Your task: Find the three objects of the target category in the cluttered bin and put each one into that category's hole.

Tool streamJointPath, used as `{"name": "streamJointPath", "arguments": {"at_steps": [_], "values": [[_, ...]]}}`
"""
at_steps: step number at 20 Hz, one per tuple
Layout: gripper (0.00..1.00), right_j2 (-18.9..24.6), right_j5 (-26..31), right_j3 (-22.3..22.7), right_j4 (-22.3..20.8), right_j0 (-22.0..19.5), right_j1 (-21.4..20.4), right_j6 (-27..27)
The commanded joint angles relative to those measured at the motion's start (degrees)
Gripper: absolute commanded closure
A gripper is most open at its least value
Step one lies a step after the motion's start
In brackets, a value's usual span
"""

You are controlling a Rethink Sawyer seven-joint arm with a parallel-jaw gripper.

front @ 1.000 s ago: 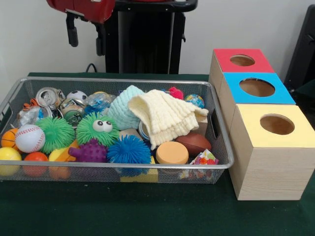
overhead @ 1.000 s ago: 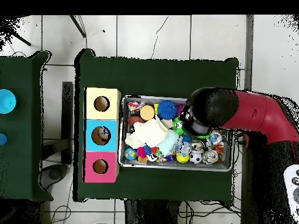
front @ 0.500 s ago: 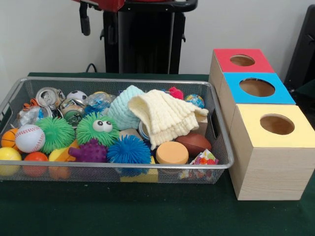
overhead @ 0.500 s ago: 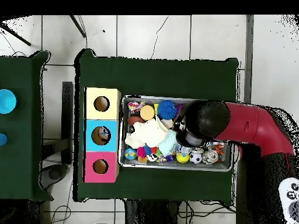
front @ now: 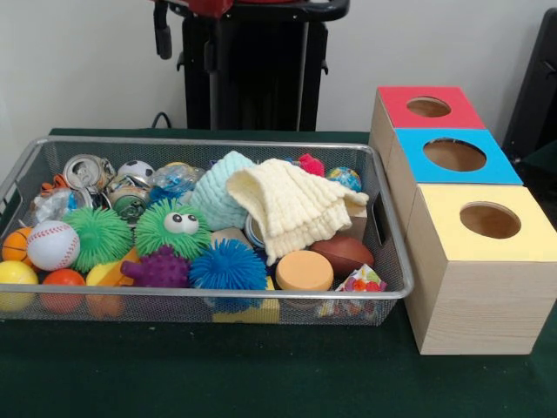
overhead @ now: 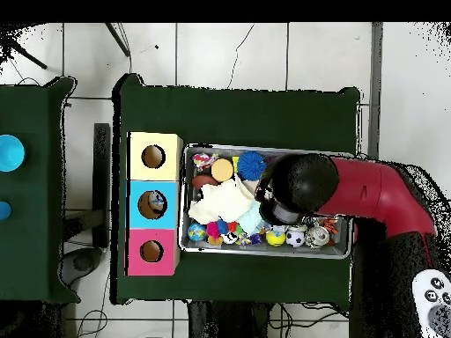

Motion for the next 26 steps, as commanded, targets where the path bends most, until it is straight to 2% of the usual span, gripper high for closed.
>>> {"name": "streamJointPath", "arguments": {"at_steps": [1, 5, 10, 14, 16, 20, 26], "values": [[0.0, 2.57, -1.88, 0.0, -0.98, 1.22, 5.95, -2.69], [0.0, 2.67, -0.05, -5.15, -3.43, 2.98, 10.77, -3.67], [0.0, 2.48, -1.51, -7.42, -5.58, 4.06, 14.94, -5.45], [0.0, 2.89, 0.83, -13.79, -7.54, 4.52, 21.2, -8.55], [0.0, 3.34, 0.09, -15.3, -7.71, 3.97, 23.44, -9.86], [0.0, 3.86, -2.49, -16.19, -7.99, 3.41, 25.59, -10.28], [0.0, 3.79, 0.43, -19.66, -8.39, 3.71, 26.38, -11.41]]}}
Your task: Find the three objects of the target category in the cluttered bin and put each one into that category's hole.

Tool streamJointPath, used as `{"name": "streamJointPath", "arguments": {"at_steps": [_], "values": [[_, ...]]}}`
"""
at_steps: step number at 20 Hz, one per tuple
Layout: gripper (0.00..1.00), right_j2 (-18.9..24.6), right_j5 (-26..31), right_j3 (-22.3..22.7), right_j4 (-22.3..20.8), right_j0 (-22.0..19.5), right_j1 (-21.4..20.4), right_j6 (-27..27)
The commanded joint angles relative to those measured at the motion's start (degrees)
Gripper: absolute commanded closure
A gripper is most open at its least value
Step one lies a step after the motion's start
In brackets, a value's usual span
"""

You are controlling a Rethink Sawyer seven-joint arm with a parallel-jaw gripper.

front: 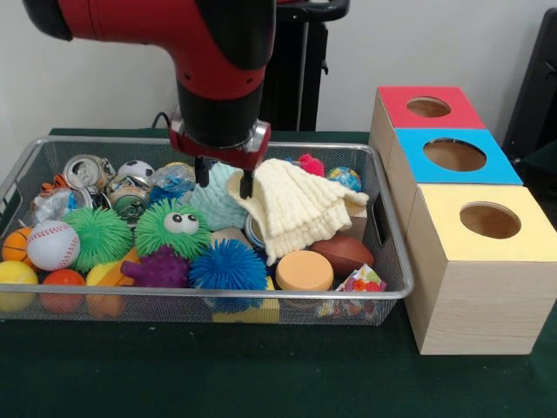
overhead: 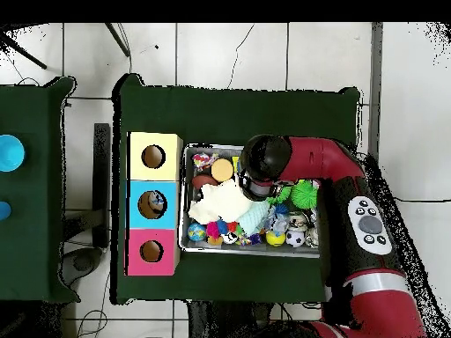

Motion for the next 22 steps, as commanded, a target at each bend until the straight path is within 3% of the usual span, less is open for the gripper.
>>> {"name": "streamJointPath", "arguments": {"at_steps": [1, 4, 10, 15, 22], "values": [[0.0, 3.53, 1.12, -6.62, -3.14, -0.71, 4.11, -11.8], [0.0, 3.98, 1.46, -9.15, -3.7, -1.11, 5.55, -13.32], [0.0, 5.73, -1.23, -15.03, -2.91, -1.75, 15.04, -13.94], [0.0, 4.5, -1.82, -14.15, -3.69, -1.65, 12.1, -13.61], [0.0, 6.06, -0.78, -11.6, -3.4, -5.48, 6.71, -21.04]]}}
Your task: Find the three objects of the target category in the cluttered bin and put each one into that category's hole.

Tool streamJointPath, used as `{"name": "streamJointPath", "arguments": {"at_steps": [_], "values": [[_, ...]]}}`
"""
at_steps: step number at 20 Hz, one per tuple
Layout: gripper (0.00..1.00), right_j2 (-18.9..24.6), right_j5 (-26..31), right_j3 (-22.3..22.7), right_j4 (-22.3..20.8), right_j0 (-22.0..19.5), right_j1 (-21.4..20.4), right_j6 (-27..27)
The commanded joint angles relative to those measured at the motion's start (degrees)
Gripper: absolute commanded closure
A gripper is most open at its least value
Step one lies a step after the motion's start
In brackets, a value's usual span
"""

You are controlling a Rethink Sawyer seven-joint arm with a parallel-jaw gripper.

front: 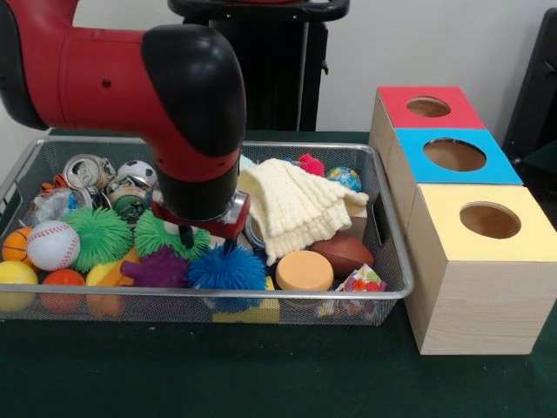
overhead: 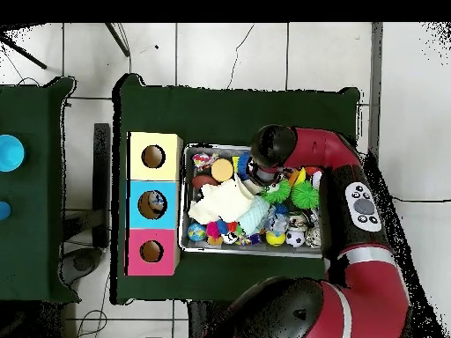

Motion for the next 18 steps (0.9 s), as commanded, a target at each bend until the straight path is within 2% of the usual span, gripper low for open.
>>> {"name": "streamJointPath", "arguments": {"at_steps": [1, 5, 7, 10, 12, 15, 17, 18], "values": [[0.0, 5.1, 0.06, 0.65, -1.68, -4.9, -5.02, -21.17], [0.0, 4.75, 3.18, 4.39, -0.9, -6.85, -11.52, -22.08], [0.0, 4.3, 4.7, 4.74, -1.1, -6.52, -13.1, -21.27], [0.0, 4.03, 6.16, 2.2, -1.58, -4.48, -11.71, -17.95], [0.0, 3.81, 7.98, -1.62, -2.06, -2.15, -8.99, -14.67], [0.0, 2.67, 13.71, -7.31, -2.29, 1.38, -6.8, -9.61], [0.0, 2.09, 14.49, -8.21, -1.48, 3.06, -7.25, -6.26], [0.0, 2.28, 11.62, -7.03, -0.78, 3.36, -8.13, -5.07]]}}
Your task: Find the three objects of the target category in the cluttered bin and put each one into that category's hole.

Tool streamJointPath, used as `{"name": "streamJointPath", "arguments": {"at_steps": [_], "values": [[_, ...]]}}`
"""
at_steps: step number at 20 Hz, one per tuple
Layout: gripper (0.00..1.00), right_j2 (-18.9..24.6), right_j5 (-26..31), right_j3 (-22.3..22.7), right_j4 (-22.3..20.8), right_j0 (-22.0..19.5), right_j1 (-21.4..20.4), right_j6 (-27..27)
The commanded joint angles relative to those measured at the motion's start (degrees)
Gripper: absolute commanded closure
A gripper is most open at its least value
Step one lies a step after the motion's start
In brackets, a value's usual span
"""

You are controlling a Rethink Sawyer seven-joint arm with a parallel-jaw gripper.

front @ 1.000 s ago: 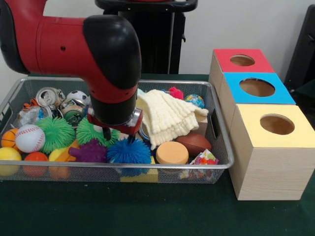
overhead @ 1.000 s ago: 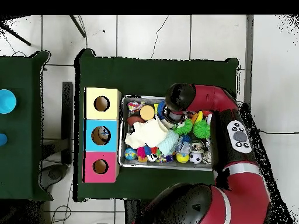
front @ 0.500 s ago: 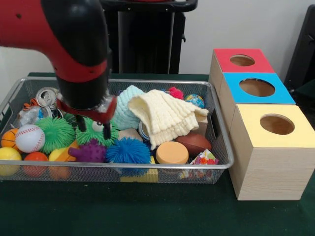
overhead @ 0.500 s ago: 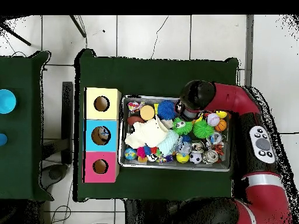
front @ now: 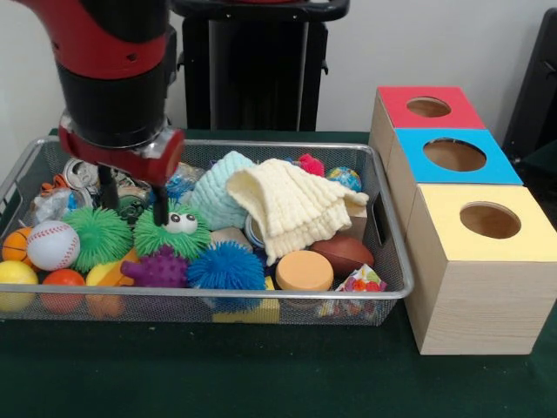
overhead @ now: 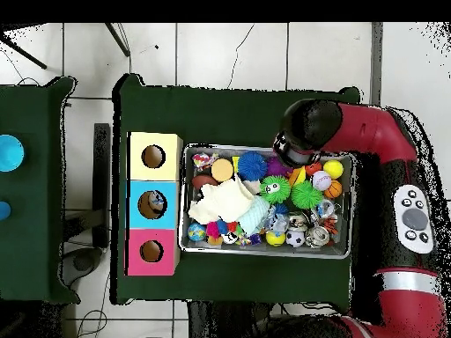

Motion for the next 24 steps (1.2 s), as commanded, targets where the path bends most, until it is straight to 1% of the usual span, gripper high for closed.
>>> {"name": "streamJointPath", "arguments": {"at_steps": [1, 3, 5, 6, 9, 12, 14, 16, 20, 22, 24], "values": [[0.0, 2.24, 2.8, -1.6, -0.11, 5.08, 0.13, -3.07], [0.0, 2.5, -0.54, 0.25, 1.21, 5.28, 0.06, -1.2], [0.0, 2.48, -5.09, 2.77, 1.89, 5.44, -0.27, 0.2], [0.0, 2.45, -6.56, 3.09, 1.92, 5.72, 0.01, 0.37], [0.0, 2.12, -6.49, 3.4, 3.17, 6.28, 0.64, 0.29], [0.0, 1.12, -6.09, 5.76, 4.34, 6.75, -1.83, 0.66], [0.0, 0.67, -4.25, 5.33, 4.93, 7.06, -2.26, 0.21], [0.0, 0.55, -2.15, 3.42, 5.13, 7.37, -1.36, -0.58], [0.0, 0.8, -2.59, 3.34, 5.66, 6.99, -0.86, -1.91], [0.0, 1.51, -3.59, 3.94, 5.9, 6.55, -1.02, -3.68], [0.0, 1.99, -2.92, 3.32, 6.17, 6.61, -0.9, -4.95]]}}
